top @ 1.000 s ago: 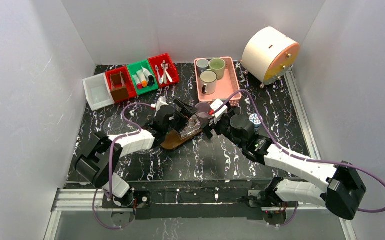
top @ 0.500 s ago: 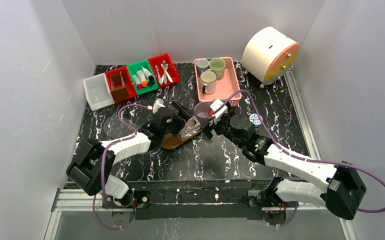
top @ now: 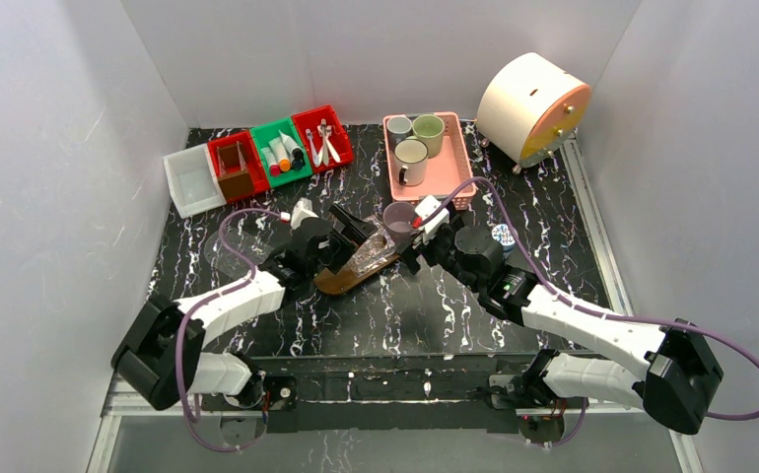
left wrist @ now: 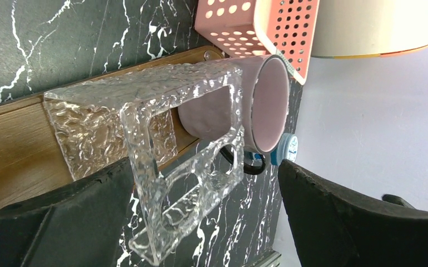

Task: Prepare toiletry sets of a toothbrush and toothpaste on the tray
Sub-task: Adjust the toothpaste holder on the tray, then pick up the cup from the storage box.

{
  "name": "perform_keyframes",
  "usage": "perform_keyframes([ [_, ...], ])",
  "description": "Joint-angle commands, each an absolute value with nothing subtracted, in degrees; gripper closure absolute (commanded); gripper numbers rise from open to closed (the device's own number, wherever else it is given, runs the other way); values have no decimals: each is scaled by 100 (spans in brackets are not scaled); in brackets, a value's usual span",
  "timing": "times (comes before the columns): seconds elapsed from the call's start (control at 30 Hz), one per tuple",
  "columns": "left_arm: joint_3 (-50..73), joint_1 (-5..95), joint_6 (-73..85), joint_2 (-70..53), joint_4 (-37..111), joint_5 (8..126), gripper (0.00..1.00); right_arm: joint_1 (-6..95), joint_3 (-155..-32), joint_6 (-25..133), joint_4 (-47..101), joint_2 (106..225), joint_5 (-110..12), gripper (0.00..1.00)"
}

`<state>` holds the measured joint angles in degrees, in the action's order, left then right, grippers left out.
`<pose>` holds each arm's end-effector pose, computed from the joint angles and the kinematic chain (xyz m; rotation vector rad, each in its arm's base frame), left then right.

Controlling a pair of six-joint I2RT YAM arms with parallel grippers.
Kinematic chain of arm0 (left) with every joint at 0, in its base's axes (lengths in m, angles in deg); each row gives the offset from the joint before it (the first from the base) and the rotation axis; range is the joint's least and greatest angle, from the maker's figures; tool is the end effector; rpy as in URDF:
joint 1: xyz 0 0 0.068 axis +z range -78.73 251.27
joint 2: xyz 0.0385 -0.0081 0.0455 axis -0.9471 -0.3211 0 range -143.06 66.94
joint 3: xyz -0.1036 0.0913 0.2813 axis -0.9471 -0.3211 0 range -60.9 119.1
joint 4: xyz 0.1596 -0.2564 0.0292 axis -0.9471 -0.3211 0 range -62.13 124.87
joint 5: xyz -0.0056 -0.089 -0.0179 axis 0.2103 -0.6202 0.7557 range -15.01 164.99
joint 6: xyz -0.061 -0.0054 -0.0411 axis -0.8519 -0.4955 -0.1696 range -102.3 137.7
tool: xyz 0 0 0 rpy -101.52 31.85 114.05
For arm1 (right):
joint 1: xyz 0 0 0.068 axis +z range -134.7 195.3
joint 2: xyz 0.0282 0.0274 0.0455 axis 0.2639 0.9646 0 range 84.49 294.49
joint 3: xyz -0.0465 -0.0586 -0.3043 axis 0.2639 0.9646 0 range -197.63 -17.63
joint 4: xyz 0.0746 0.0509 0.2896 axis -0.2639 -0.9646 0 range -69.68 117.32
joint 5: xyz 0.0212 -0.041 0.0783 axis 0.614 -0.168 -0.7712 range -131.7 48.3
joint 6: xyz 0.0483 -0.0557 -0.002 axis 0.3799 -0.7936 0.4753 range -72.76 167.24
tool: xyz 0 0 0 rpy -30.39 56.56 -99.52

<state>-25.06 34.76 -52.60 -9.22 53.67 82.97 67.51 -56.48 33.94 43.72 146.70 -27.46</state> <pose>0.2719 -0.1906 0.2193 -0.7074 1.9853 -1.0626 0.1956 0.2273 0.3081 -0.7559 1.5198 0.2987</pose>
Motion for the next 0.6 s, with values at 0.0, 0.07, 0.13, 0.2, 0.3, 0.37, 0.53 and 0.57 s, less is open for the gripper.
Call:
perform_keyframes([
  [0.0, -2713, 3453, -5005, -396, 4891, 8729, 2, 6742, -5707, 3388, 4551, 14518, -2709, 1],
  [0.07, -2754, 3453, -4913, -272, 4775, 8769, 2, 6742, -5705, 3388, 4560, 14539, -2722, 1],
  [0.13, -2750, 3458, -4813, -136, 4625, 8828, 2, 6742, -5710, 3394, 4552, 14545, -2741, 1],
  [0.2, -2771, 3461, -4722, 1, 4490, 8920, 2, 6742, -5718, 3397, 4551, 14539, -2712, 1],
  [0.3, -2783, 3462, -4563, 222, 4236, 9098, 2, 6742, -5751, 3435, 4522, 14552, -2570, 1],
  [0.37, -2797, 3494, -4436, 367, 4043, 9251, 2, 6724, -5903, 3564, 4313, 14639, -2434, 1],
  [0.53, -2651, 3731, -3946, 798, 3647, 9474, 2, 6598, -6299, 4060, 4103, 14929, -1877, 1],
  [0.57, -2563, 3765, -3816, 862, 3544, 9525, 2, 6548, -6378, 4230, 4092, 14998, -1672, 1],
])
